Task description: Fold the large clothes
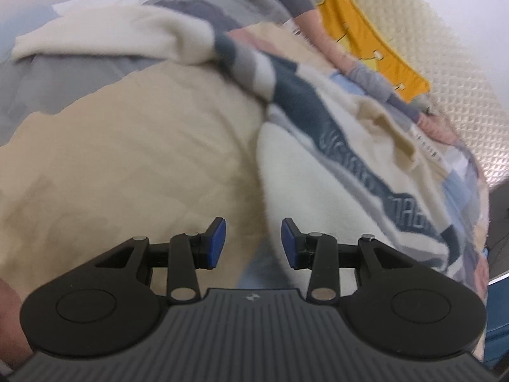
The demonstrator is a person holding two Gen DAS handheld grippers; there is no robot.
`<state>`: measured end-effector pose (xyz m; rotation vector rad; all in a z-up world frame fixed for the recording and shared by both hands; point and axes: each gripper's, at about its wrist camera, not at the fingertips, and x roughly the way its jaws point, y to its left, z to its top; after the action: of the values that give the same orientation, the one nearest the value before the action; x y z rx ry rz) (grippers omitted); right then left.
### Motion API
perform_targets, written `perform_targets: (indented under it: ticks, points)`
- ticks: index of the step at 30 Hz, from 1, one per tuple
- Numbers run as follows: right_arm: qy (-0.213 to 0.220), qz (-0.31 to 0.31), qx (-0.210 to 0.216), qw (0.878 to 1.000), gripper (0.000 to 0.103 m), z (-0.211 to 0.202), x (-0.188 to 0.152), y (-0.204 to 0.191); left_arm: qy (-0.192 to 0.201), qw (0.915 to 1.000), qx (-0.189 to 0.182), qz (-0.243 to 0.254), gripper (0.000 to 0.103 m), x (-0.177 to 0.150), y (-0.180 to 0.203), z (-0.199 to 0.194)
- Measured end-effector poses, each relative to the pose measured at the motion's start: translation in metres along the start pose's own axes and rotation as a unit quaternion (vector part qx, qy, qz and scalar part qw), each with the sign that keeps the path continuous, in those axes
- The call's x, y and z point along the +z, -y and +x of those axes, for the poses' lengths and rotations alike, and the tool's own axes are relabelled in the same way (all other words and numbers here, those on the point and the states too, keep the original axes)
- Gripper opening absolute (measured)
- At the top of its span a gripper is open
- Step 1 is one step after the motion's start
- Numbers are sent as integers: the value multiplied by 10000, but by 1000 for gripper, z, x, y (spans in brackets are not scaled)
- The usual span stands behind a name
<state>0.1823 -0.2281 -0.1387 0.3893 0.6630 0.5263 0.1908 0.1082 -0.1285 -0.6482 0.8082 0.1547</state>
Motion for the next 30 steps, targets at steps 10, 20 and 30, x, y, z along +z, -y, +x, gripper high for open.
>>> perform_targets:
  ticks: [10,20,30]
  points:
    - [198,2646,229,9639,18,12,-5,98,-491,9903,-1291,-160,53,-28,14,27]
    - [227,3093,198,9505,17,18,-14,103,-1359,9545,-2611,-479,53,-58,26,56]
    - [225,3215,163,9465,17,19,-18,104,-1219,9661,-2276,-83,13,-80,37,43]
